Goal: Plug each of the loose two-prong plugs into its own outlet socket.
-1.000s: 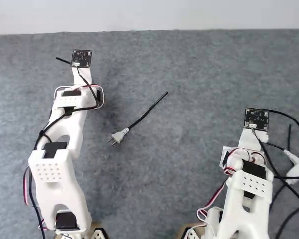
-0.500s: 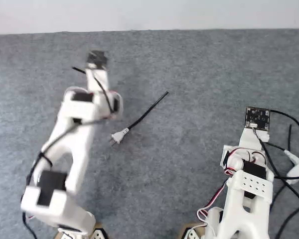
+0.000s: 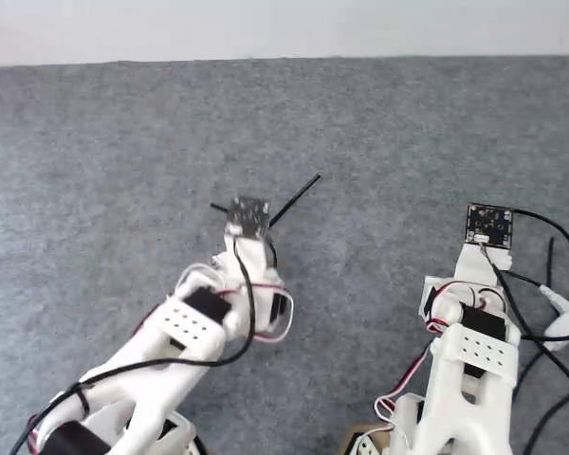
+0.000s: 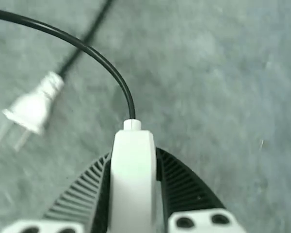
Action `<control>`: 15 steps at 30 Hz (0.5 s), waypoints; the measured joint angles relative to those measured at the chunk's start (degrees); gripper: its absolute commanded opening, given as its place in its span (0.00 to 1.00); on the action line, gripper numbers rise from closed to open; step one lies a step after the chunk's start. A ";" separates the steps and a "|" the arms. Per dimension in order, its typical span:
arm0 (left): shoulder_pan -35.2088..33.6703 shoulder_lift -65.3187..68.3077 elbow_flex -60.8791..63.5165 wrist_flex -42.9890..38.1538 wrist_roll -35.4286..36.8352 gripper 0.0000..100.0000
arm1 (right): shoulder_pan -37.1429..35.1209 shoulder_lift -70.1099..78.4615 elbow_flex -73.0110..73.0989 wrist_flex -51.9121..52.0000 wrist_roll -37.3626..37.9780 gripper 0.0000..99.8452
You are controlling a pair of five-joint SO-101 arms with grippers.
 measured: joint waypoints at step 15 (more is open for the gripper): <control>0.62 -1.23 5.36 0.00 -1.93 0.37 | 0.00 0.00 0.00 0.00 0.00 0.18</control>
